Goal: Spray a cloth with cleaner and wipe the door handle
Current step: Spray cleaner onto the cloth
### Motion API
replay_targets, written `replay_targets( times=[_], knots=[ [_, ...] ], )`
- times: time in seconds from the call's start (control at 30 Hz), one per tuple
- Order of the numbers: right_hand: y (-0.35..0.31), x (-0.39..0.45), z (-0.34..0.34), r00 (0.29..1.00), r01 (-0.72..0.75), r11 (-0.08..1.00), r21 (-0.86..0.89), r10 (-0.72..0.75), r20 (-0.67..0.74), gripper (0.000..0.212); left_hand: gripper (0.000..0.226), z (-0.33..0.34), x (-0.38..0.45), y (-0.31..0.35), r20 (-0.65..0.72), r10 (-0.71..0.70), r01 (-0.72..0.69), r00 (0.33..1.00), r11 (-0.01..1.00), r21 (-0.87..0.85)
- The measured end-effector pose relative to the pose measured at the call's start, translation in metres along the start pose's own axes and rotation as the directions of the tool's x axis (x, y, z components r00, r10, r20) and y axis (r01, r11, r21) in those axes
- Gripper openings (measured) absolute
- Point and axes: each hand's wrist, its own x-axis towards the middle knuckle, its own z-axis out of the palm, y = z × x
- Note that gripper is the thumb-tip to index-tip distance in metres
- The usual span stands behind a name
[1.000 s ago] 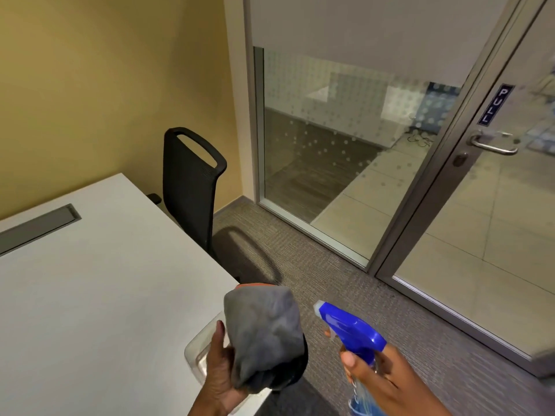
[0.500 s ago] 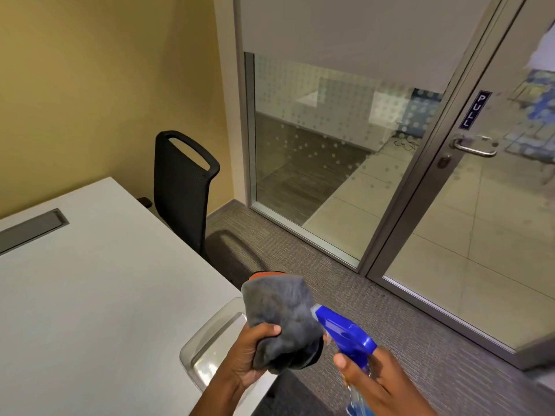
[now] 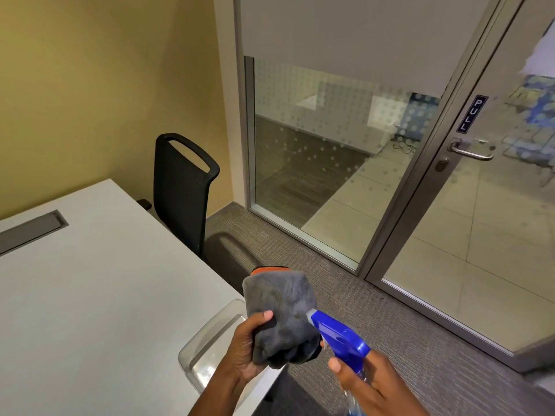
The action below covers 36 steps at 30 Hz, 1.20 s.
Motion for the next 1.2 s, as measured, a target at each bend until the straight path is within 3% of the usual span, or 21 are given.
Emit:
replay_targets(
  times=[0.2, 0.43, 0.77, 0.93, 1.07, 1.2],
  knots=[
    [0.002, 0.0, -0.002, 0.999, -0.038, 0.998, -0.045, 0.038, -0.003, 0.08, 0.088, 0.014, 0.002, 0.008, 0.065, 0.001, 0.01, 0.998, 0.987, -0.162],
    [0.005, 0.002, -0.001, 0.999, -0.043, 0.998, -0.042, 0.042, -0.026, 0.059, 0.097, 0.022, 0.006, 0.014, 0.144, 0.006, 0.023, 0.989, 0.98, -0.199],
    [0.006, 0.003, -0.004, 0.998, -0.043, 0.992, -0.117, 0.037, -0.054, 0.078, 0.104, 0.027, 0.014, 0.013, 0.141, 0.0, 0.032, 0.99, 0.975, -0.219],
    [0.008, -0.001, -0.004, 0.995, -0.012, 0.996, -0.09, 0.004, -0.095, 0.06, 0.103, 0.026, 0.016, 0.011, 0.139, 0.007, 0.024, 0.99, 0.976, -0.218],
    [0.007, -0.002, -0.003, 0.997, 0.026, 0.999, -0.034, -0.028, -0.078, 0.07, 0.106, 0.027, 0.016, 0.011, 0.147, 0.002, 0.032, 0.989, 0.974, -0.225],
    [0.003, -0.002, -0.002, 0.994, 0.065, 0.997, -0.033, -0.067, -0.084, 0.056, 0.102, 0.029, 0.015, 0.01, 0.163, -0.006, 0.043, 0.987, 0.974, -0.222]
  ],
)
